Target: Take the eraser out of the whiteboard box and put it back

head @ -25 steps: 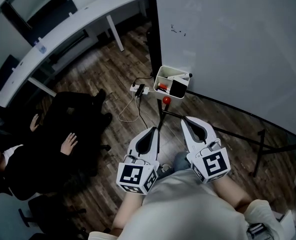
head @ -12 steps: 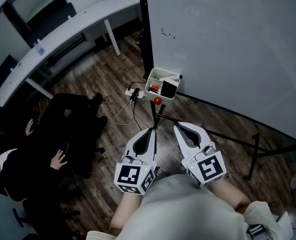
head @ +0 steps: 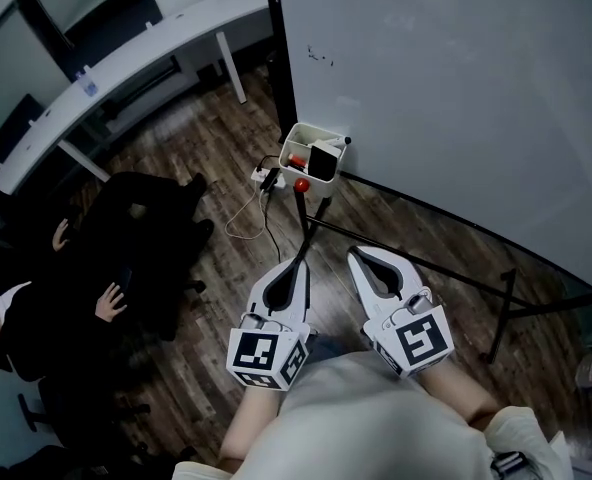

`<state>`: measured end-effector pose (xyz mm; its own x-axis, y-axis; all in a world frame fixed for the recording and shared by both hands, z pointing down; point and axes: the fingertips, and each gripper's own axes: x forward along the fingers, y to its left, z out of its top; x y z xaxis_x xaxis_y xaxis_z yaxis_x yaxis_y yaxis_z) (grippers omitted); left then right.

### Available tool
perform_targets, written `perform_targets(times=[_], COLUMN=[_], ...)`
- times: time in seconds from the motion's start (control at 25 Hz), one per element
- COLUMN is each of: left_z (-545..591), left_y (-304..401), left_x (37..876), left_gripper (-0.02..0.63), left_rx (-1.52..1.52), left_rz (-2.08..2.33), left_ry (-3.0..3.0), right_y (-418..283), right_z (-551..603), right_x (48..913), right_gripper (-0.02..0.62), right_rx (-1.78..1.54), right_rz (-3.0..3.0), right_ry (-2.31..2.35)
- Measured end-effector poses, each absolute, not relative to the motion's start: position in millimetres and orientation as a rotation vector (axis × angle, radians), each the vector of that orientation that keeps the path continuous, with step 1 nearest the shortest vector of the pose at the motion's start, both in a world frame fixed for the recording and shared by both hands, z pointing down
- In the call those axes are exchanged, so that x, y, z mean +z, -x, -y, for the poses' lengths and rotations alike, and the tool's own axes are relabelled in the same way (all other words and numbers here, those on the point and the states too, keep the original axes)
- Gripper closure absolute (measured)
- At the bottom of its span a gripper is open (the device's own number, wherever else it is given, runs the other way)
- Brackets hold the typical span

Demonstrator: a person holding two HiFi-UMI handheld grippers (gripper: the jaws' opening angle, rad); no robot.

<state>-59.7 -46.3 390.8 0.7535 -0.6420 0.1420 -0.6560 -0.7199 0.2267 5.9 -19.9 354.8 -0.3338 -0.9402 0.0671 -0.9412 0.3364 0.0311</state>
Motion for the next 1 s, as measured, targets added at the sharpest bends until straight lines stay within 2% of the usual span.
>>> perform_targets(times=[1.0], left_z=[-11], left_y=[50], left_x=[400], left_gripper=[0.601], left_rx=[0.095], left_rz=[1.053], left_ry=[-2.664], right_y=[-23], right_z=[-39], right_x=[367], right_gripper=[0.592], right_rx=[0.045], right_rz=[2.498], right_ry=[-1.78])
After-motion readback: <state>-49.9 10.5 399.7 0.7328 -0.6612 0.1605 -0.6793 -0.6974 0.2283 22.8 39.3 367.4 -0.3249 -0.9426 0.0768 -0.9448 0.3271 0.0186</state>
